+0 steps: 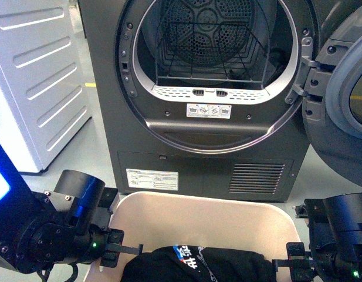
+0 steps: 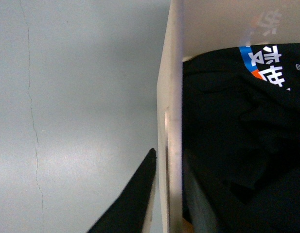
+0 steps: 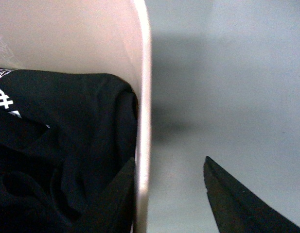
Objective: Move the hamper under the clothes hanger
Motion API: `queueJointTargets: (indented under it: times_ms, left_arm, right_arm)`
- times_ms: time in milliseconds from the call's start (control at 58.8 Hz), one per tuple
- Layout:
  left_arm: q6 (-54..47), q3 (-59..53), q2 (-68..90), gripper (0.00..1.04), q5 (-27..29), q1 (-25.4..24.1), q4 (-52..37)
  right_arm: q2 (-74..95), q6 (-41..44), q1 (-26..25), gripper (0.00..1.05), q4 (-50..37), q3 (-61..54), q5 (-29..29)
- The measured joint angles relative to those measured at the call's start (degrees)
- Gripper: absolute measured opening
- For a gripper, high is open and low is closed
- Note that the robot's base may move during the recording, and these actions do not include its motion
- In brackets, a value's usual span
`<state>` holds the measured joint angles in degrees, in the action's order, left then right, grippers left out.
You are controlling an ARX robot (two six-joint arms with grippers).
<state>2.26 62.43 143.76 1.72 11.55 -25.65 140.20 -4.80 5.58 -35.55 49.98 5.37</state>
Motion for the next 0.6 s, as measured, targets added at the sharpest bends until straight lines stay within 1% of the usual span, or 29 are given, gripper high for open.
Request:
queueJointTargets:
  times_ms: [68, 102, 119, 187, 255, 459, 595]
  left_arm:
    - [0.33, 0.07, 0.22, 0.09, 0.07, 0.09, 0.00]
    - [0.61, 0.11, 0.24, 0.06, 0.17, 0.11, 0.00]
    - [0.76, 0.15, 0.24, 0.04, 0.20, 0.11, 0.00]
    - [0.81, 0.24, 0.24, 0.04, 0.17, 0.11, 0.00]
    - [0.85, 0.39, 0.24, 0.04, 0.13, 0.11, 0.00]
    - [0.87, 0.00, -0.46, 0.04, -0.28, 0.11, 0.50]
    - [0.72, -1.49, -3.72, 0.04, -0.39, 0.09, 1.05]
  right_arm:
    - [0.13, 0.07, 0.31, 0.30, 0.48, 0.28, 0.24]
    - [0.17, 0.07, 0.42, 0.27, 0.57, 0.35, 0.24]
    - [0.17, 0.09, 0.50, 0.23, 0.68, 0.44, 0.28]
    - [0.17, 0.11, 0.68, 0.15, 1.14, 0.57, 0.37]
    - [0.15, -0.04, 0.79, 0.03, 1.73, 0.70, 0.74]
    - [-1.01, 0.02, 0.66, 0.03, 3.04, 0.61, 1.66]
    - [-4.87, 0.59, 0.22, 0.03, 3.72, -0.79, 1.62]
